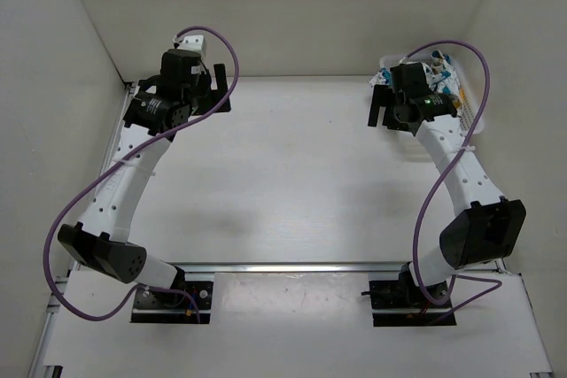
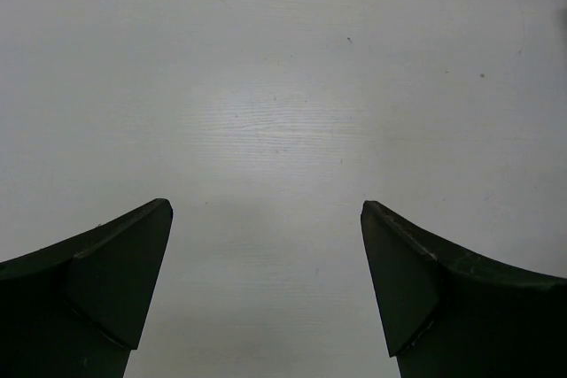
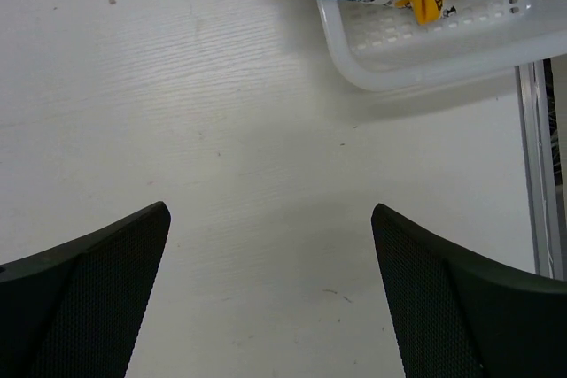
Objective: Fold and stack the shorts
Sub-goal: Grab the shorts from the pile
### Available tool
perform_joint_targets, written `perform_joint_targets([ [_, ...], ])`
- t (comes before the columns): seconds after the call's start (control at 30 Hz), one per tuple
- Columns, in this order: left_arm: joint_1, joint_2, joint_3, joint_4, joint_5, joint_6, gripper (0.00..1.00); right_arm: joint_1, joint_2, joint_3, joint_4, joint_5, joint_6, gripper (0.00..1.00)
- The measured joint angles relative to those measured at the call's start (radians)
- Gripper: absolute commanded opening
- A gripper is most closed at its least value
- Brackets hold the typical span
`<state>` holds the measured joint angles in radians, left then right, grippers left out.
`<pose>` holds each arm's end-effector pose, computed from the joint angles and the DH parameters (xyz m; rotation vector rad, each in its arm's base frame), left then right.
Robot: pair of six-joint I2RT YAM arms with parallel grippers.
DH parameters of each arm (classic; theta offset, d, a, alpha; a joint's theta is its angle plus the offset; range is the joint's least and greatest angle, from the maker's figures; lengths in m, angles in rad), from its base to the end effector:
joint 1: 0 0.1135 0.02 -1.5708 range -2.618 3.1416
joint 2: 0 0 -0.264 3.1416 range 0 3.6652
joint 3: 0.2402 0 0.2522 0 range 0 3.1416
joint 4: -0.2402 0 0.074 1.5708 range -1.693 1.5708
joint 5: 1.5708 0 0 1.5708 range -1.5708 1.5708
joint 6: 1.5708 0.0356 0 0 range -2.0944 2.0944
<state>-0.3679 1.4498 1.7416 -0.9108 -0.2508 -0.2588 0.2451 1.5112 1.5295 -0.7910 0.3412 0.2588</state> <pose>0.2774 -0.0974 0.4406 -0.0224 2.1688 -0.0843 0.3183 0.0673 0.3664 0.1818 2.2855 -0.1411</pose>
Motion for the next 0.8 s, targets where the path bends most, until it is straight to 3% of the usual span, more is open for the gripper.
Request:
perform_joint_targets([
  [0.37,0.0,-0.003,-0.024,0.005,0.001,0.0,1.0,-0.015,0.012,-0.002,-0.016,0.025,0.022,0.99],
  [0.53,0.0,-0.008,-0.071,0.001,0.005,0.0,1.0,-0.148,0.02,0.01,-0.016,-0.048,0.027,0.92],
  [0.67,0.0,-0.008,-0.079,0.0,0.012,-0.001,1.0,-0.289,0.147,0.174,-0.013,-0.088,0.039,0.95],
  [0.8,0.0,-0.002,-0.079,0.0,0.019,-0.004,1.0,-0.349,0.365,0.392,-0.001,-0.096,0.048,0.96],
])
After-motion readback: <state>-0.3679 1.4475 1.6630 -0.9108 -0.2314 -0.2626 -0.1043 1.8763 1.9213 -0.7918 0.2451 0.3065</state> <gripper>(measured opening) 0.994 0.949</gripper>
